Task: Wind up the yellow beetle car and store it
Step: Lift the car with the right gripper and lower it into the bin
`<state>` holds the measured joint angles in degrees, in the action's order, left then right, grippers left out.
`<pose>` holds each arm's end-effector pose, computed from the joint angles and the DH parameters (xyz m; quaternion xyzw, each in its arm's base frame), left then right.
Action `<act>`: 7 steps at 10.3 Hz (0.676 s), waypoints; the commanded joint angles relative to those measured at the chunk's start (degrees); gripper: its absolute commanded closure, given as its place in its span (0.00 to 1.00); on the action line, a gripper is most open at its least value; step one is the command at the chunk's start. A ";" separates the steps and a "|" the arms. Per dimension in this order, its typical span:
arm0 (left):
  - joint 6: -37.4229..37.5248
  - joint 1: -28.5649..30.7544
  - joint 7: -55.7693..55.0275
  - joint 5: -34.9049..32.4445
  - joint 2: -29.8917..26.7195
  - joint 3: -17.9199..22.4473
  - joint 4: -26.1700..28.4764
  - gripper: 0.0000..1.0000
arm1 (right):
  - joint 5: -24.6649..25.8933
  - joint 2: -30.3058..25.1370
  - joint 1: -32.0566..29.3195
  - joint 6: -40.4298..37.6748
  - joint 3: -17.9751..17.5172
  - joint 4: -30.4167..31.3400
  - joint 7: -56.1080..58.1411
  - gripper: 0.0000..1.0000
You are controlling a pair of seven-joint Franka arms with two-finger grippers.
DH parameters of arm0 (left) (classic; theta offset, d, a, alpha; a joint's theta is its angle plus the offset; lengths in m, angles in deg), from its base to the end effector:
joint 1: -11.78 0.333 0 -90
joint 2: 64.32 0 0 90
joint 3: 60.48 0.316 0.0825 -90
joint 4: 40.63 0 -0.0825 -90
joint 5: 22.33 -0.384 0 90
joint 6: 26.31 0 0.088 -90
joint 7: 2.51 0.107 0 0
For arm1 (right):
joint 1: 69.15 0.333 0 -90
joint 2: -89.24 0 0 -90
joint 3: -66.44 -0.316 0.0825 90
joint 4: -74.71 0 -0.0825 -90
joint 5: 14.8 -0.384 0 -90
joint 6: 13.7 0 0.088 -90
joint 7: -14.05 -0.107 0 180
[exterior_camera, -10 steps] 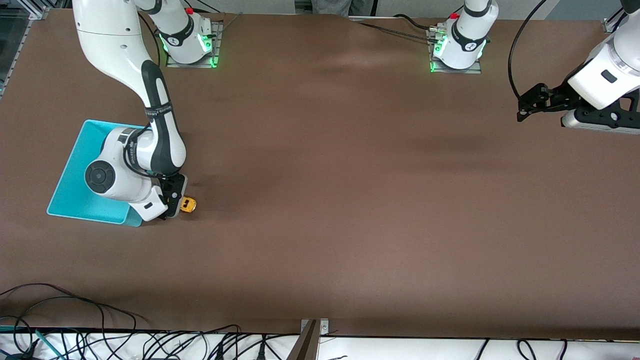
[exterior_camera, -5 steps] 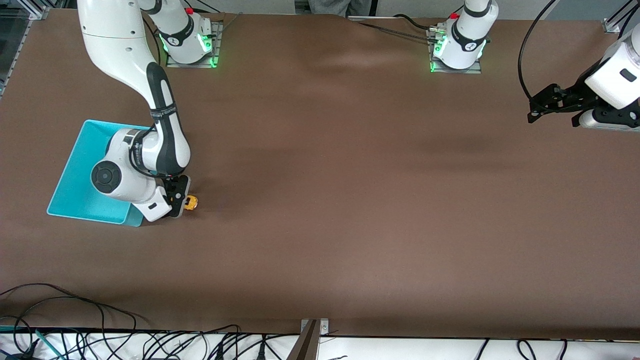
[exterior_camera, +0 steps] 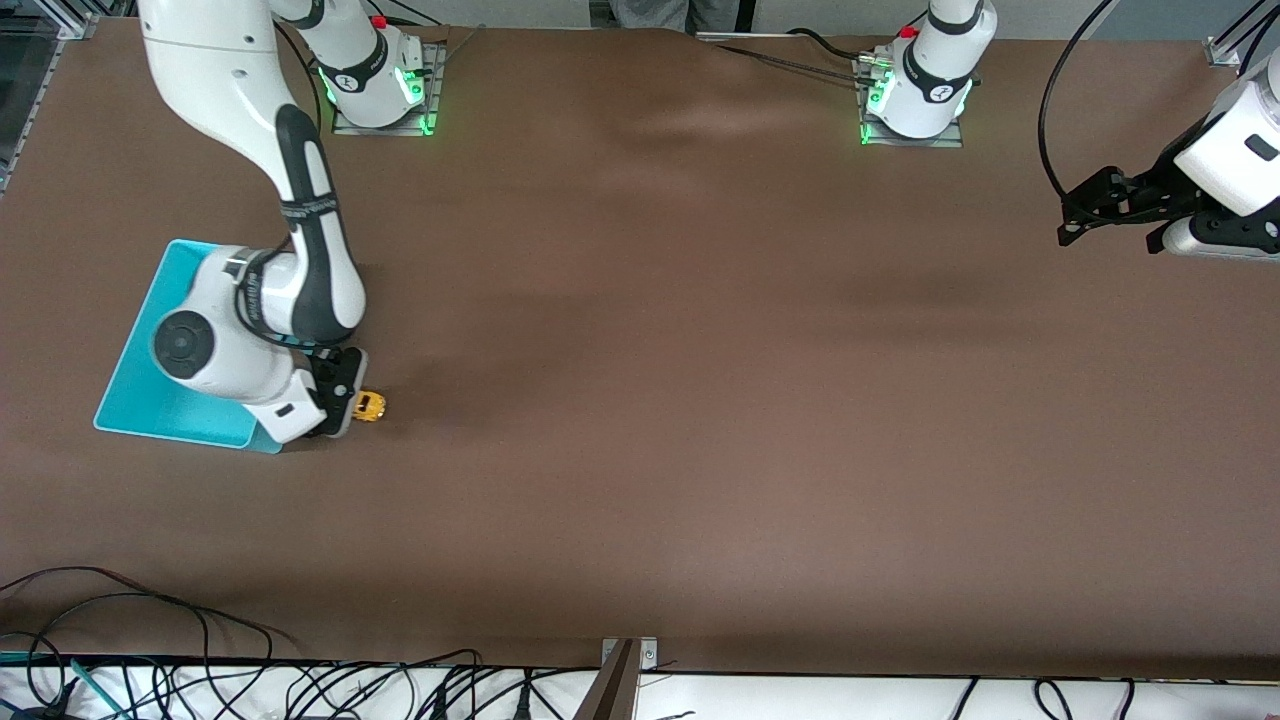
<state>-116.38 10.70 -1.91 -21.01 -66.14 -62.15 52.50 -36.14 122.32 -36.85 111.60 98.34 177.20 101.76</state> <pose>0.5431 -0.0288 0.6163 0.9995 -0.0291 -0.0110 0.0109 0.6437 0.0462 0.2626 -0.7738 -0.6324 0.0260 0.0238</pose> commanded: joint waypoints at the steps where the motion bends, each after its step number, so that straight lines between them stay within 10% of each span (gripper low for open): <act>1: 0.69 1.00 -0.16 1.14 0.67 -0.18 -1.64 0.00 | 3.04 -4.15 1.61 -7.33 4.29 -2.02 -0.86 1.00; 7: 0.69 1.00 -0.24 1.14 0.67 -0.18 -1.72 0.00 | 8.50 -8.03 3.55 -9.58 16.34 2.25 -1.04 1.00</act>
<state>-116.38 11.26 -1.91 -21.01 -66.13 -62.16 52.38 -28.69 115.12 -34.21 99.77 112.50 175.40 100.39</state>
